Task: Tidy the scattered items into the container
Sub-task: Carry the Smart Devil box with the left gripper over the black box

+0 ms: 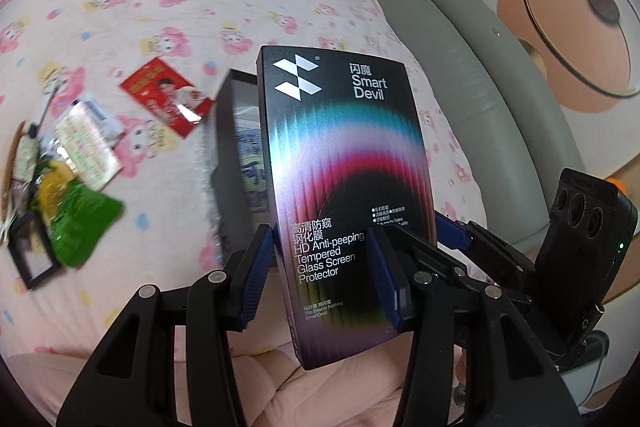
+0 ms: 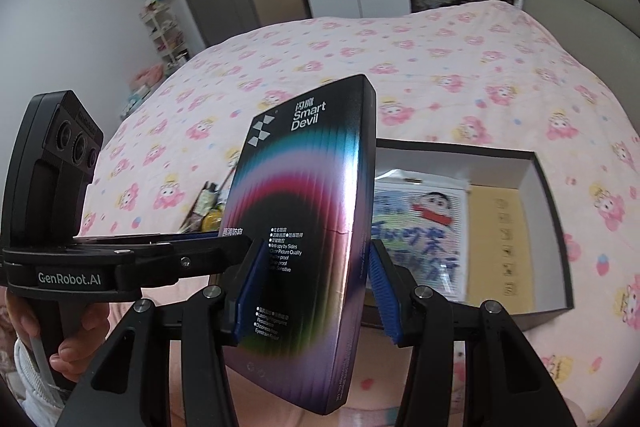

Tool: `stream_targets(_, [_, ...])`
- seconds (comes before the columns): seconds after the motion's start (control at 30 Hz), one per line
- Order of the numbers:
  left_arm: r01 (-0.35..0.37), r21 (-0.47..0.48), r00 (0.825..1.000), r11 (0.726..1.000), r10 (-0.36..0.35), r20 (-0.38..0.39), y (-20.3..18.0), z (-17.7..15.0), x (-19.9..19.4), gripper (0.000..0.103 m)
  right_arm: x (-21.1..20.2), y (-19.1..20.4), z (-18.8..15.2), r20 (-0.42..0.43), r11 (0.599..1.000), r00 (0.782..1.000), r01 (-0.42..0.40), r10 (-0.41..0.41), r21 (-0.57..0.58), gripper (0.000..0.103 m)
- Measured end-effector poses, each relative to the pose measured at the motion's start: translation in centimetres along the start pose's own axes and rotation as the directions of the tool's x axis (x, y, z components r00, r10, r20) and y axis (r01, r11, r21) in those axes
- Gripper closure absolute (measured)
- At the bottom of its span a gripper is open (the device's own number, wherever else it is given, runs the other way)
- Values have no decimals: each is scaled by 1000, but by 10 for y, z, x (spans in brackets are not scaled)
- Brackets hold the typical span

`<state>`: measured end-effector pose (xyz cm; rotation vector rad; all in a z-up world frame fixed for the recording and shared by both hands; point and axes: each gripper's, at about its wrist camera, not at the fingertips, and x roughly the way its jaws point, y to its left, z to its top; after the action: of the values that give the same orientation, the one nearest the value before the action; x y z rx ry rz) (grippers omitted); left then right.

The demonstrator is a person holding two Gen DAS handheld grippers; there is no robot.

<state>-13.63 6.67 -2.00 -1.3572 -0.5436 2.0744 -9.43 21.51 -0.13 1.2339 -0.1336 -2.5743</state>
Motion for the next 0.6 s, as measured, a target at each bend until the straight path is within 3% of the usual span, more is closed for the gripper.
stream_targets(0.3, [-2, 53, 999, 999, 4, -45, -35, 21, 46, 55, -4, -52, 6, 19, 999, 999, 31, -32, 44, 57])
stream_targets(0.6, [16, 44, 997, 999, -13, -81, -45, 45, 95, 55, 14, -102, 19, 13, 996, 999, 48, -49, 79, 57])
